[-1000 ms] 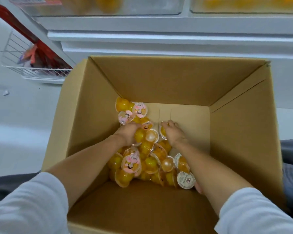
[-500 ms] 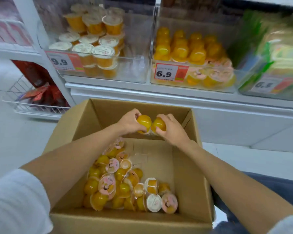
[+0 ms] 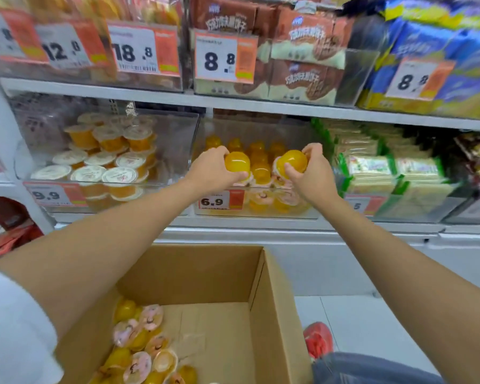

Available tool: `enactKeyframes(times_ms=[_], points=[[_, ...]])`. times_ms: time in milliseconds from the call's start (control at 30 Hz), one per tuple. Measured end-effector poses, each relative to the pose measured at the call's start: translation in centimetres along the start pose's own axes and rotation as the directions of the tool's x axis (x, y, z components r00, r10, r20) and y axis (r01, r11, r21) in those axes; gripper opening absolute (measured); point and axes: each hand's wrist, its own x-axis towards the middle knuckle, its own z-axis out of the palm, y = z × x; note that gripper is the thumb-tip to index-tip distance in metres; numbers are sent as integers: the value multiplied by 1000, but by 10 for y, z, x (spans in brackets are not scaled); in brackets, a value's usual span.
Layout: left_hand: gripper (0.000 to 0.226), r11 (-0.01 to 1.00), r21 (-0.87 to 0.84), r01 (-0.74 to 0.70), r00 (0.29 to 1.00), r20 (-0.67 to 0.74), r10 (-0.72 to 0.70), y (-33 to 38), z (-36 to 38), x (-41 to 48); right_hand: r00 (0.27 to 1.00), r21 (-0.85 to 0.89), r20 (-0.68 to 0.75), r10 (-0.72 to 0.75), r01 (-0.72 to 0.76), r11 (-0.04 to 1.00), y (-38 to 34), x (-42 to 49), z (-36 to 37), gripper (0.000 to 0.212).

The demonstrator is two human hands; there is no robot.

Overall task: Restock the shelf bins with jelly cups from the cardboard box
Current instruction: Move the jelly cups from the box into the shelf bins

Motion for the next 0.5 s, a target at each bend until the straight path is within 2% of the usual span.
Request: enactKeyframes(times_ms=[133,233,333,500], points=[[69,977,210,-23,988,152,-10,-15,2,27,980,-87,156,120,-107,990,17,38,14,45],[60,906,409,-111,963,269,-3,-20,5,37,949,-187,252,187,-142,972,31,53,36,46],[52,903,416,-110,945,324,-34,-17,2,48,950,-199,194,246,-207,958,37,57,50,46],[53,856,494,-150,876,468,-117,-17,-12,64,979,-208,120,167,-140,968,43,58,54,31]])
